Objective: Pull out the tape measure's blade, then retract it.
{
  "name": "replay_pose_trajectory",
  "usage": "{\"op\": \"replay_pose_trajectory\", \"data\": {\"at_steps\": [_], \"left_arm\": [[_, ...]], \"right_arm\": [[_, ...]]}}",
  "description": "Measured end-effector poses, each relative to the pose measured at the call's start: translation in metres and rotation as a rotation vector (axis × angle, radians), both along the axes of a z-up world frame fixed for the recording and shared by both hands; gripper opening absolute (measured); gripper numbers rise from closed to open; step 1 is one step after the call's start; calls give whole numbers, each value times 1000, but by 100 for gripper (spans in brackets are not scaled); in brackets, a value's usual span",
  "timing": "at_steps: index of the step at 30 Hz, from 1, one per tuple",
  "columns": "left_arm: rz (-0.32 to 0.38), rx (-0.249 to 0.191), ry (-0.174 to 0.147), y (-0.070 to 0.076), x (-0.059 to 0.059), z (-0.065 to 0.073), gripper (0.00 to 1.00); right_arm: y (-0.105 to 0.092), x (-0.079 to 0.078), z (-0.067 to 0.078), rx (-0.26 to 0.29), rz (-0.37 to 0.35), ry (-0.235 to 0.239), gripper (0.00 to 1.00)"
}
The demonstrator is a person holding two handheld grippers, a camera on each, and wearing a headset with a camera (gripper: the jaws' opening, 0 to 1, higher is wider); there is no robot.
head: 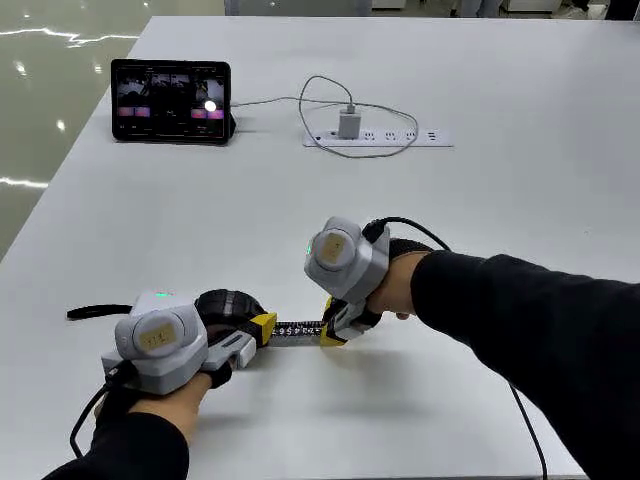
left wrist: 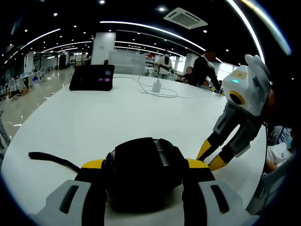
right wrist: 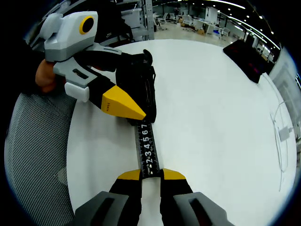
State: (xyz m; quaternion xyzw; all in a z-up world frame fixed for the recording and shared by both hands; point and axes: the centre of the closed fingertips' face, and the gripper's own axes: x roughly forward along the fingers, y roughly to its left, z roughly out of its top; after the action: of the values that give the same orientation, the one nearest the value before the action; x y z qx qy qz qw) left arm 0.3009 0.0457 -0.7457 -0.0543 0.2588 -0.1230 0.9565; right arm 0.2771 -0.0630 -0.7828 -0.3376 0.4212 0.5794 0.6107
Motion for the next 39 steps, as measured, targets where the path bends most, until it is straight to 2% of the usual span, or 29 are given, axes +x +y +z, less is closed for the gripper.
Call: {"op": "replay_pose_trajectory", "data": {"at_steps": [39], "left_arm": [[-5, -3, 1, 0, -1, -1, 60]], "right_arm": [[21, -1, 1, 27, -20, 21, 11]]}}
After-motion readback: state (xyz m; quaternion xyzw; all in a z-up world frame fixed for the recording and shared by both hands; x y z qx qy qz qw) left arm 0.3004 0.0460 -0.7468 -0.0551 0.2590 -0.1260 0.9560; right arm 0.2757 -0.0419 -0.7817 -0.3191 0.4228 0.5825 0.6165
